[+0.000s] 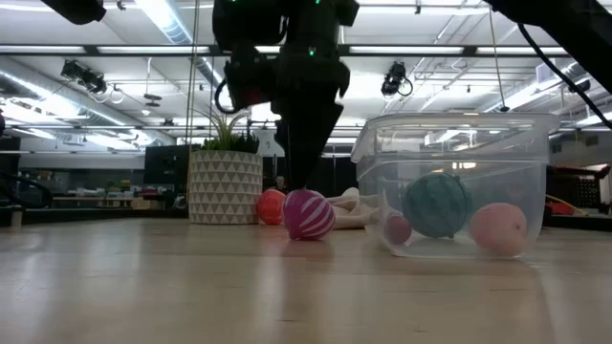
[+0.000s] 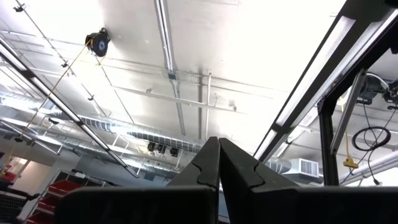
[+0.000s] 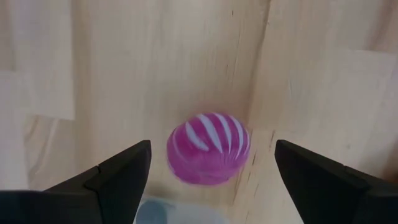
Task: Pick and placing Produce into tupperware
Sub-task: Put the purple onion into the transparent bin
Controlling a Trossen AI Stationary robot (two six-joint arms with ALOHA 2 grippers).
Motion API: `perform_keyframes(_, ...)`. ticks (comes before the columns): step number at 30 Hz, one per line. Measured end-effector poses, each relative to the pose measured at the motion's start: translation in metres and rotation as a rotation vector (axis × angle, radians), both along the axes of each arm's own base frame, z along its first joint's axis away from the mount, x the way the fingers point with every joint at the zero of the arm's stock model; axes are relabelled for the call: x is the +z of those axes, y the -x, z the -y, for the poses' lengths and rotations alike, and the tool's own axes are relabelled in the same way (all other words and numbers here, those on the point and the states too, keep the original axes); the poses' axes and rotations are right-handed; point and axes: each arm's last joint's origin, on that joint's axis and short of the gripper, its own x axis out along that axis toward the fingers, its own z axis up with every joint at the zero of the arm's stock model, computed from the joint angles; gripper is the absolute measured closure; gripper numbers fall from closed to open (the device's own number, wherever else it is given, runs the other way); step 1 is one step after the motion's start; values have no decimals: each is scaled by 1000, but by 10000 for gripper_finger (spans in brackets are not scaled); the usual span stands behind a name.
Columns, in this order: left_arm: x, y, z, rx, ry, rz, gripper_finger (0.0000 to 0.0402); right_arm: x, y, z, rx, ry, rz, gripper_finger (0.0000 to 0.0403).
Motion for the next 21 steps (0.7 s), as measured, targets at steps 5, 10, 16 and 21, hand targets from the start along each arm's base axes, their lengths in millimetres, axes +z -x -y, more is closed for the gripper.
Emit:
perform_keyframes(5, 0, 0, 0, -1, -1, 3, 385, -16, -2, 1, 0, 8, -41, 55)
perform_keyframes(10, 0, 0, 1, -12, -15, 5, 379, -24, -3, -1, 5, -1, -61, 55)
perform_keyframes(16, 0, 0, 1, -12, -16, 6, 386, -24, -3, -1, 1, -7, -65, 67)
perform_keyframes(21, 0, 0, 1, -12, -16, 5, 389, -24, -3, -1, -1, -21, -66, 99)
